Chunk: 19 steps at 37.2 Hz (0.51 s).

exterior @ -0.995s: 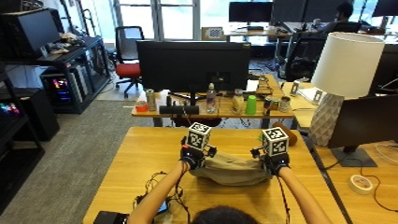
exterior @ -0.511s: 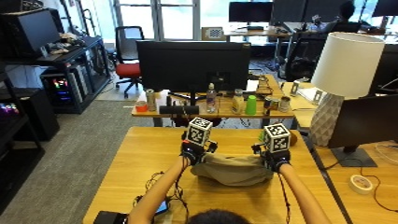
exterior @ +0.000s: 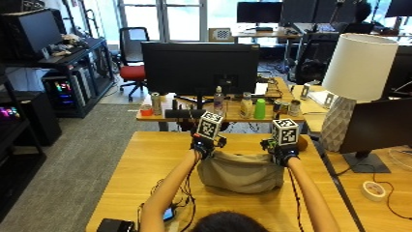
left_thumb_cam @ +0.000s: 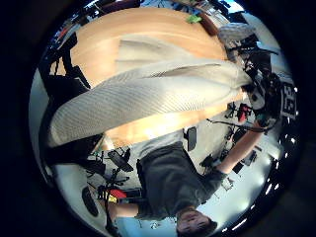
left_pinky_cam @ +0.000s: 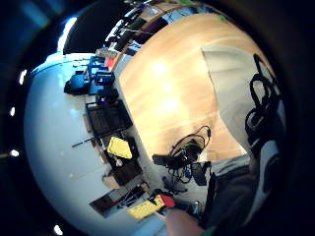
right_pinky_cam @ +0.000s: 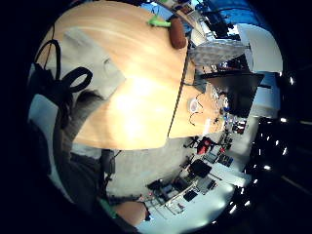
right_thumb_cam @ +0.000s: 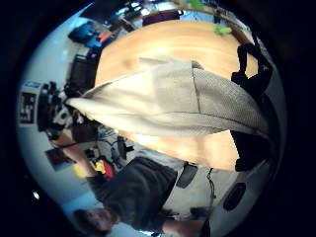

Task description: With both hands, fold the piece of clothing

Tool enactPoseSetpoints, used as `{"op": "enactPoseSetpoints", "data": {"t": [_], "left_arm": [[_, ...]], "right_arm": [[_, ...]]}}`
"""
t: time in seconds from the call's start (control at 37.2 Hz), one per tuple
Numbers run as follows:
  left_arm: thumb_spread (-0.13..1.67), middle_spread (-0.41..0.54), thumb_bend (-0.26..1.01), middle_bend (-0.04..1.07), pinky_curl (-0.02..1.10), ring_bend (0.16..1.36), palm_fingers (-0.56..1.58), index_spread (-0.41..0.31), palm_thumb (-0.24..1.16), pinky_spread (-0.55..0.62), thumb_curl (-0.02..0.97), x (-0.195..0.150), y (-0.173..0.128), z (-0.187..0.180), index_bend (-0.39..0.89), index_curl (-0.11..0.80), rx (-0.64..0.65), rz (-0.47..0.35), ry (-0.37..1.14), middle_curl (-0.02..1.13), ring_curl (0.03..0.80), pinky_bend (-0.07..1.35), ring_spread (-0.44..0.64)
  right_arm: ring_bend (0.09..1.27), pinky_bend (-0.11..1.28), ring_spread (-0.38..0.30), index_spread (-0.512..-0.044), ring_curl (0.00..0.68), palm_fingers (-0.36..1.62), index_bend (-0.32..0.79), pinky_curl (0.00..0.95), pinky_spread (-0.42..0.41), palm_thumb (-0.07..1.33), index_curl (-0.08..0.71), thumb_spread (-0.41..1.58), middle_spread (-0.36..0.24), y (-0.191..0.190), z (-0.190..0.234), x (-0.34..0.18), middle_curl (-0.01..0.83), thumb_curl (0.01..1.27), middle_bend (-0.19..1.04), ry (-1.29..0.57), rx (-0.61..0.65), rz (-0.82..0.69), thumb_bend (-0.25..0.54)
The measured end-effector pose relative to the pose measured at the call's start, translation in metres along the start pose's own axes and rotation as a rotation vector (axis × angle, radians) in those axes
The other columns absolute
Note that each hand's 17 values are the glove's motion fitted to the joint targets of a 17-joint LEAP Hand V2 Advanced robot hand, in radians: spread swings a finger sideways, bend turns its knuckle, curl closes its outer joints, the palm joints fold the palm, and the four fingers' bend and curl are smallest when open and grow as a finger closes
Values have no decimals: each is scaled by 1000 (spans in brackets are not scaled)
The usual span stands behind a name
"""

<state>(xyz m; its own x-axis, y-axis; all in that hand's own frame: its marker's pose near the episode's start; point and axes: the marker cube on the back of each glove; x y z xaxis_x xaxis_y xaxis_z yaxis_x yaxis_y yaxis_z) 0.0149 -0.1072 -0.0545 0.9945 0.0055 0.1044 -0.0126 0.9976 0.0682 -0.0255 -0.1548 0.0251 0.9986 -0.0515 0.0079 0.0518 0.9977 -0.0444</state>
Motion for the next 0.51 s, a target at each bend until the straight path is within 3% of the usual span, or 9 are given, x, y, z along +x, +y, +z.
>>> {"op": "enactPoseSetpoints", "data": {"t": [0.3, 0.43, 0.51], "left_arm": [[1056, -349, -19, 276, 380, 506, 1301, -330, 773, -540, 283, -3, -75, -15, 174, 452, 4, -99, -4, 499, 408, 611, -387], [1063, -348, -18, 278, 381, 498, 1299, -331, 772, -539, 281, -2, -43, -20, 175, 452, -114, -207, 31, 500, 407, 612, -388], [1066, -347, -18, 275, 381, 499, 1297, -329, 772, -538, 281, -2, -50, -14, 172, 451, -120, -205, 81, 499, 407, 613, -388]], "right_arm": [[643, 628, -212, -262, 461, 1291, 167, 414, -321, 1160, 424, 957, -129, -61, 2, 14, 505, 335, 331, 7, -158, 122, -13], [634, 630, -212, -262, 462, 1289, 168, 414, -319, 1159, 425, 967, -134, -26, -23, -7, 504, 331, 327, -44, -199, 151, -13], [632, 628, -212, -262, 464, 1285, 167, 416, -314, 1159, 423, 971, -135, -27, -23, -8, 505, 330, 326, -67, -204, 138, -13]]}}
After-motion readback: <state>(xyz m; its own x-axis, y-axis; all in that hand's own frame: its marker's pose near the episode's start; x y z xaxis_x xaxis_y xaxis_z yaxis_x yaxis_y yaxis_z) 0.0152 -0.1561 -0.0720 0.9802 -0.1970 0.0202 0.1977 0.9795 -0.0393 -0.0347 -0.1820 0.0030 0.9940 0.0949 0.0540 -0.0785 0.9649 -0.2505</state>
